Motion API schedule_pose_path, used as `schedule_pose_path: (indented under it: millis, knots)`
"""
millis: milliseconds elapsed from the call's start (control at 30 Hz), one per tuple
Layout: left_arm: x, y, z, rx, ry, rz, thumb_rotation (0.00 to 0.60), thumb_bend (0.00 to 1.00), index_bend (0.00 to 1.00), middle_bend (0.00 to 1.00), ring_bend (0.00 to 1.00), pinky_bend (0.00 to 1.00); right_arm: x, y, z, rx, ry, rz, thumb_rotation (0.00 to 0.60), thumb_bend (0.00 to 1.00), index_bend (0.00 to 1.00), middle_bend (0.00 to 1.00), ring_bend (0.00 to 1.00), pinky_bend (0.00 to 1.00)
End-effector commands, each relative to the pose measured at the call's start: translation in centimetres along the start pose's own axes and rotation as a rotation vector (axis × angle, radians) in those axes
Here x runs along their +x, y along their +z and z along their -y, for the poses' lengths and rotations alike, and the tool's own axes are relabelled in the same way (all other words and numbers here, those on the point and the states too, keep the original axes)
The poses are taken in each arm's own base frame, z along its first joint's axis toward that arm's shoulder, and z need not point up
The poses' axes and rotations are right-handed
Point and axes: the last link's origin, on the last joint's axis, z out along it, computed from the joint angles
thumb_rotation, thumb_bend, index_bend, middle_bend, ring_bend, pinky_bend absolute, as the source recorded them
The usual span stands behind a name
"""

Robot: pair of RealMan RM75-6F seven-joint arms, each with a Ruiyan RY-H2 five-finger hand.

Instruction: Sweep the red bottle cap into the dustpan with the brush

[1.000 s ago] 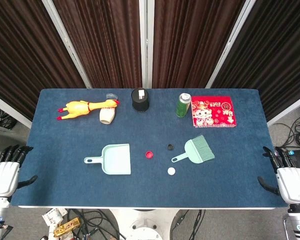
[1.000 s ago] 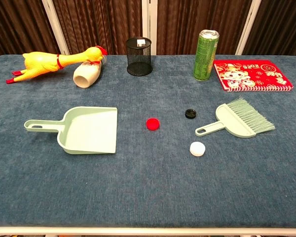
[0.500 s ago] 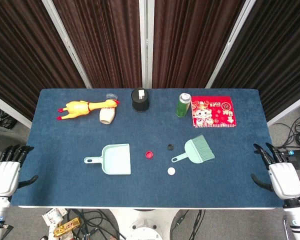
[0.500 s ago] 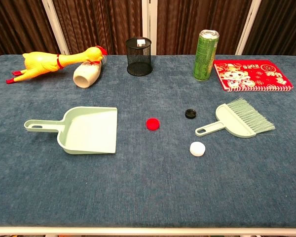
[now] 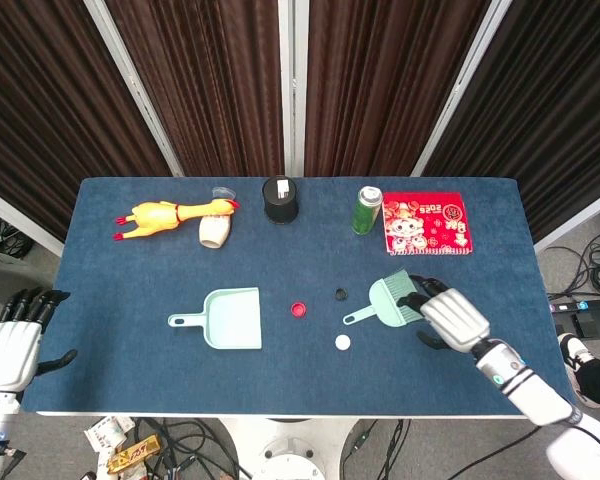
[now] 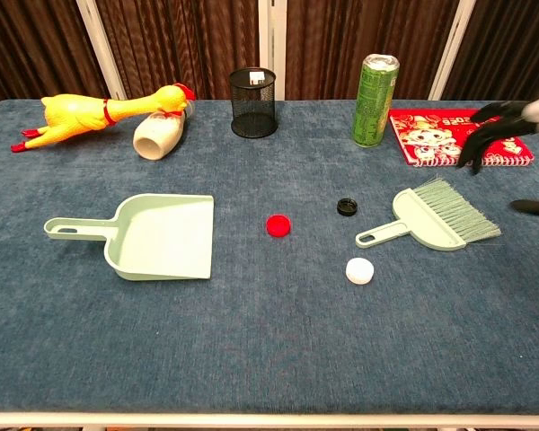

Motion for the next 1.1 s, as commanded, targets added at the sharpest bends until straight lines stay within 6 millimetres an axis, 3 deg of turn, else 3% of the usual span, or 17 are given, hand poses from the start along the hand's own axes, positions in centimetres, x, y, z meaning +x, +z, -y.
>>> schedule_pose_path:
  millis: [33,333,533,1100]
  knots:
    - [0.1,0.1,0.1,0.002,0.000,-0.002,0.600,0.00,0.18,0.18,0.10,0.12,-1.4,5.1,2.0,0.074,-0.115,0.043,0.600,0.24,0.29,0.33,0.05,0.16]
    - [0.0,0.3,0.2,0.003,-0.004,0.006,0.600,0.00,0.18,0.18,0.10,0.12,-4.1,9.8,4.3,0.111,-0.311,0.029,0.600,0.24,0.32,0.34,0.05,0.16]
    - [-0.1,0.5,0.2,0.006,-0.011,0.012,0.600,0.00,0.18,0.18,0.10,0.12,-5.4,10.5,4.9,0.089,-0.340,0.000,0.600,0.09,0.35,0.36,0.07,0.17]
    - [-0.5,0.6,0.4,0.005,-0.025,0.016,0.600,0.00,0.18,0.18,0.10,0.12,-6.2,11.1,4.5,0.041,-0.293,0.010,0.600,0.13,0.42,0.42,0.11,0.18]
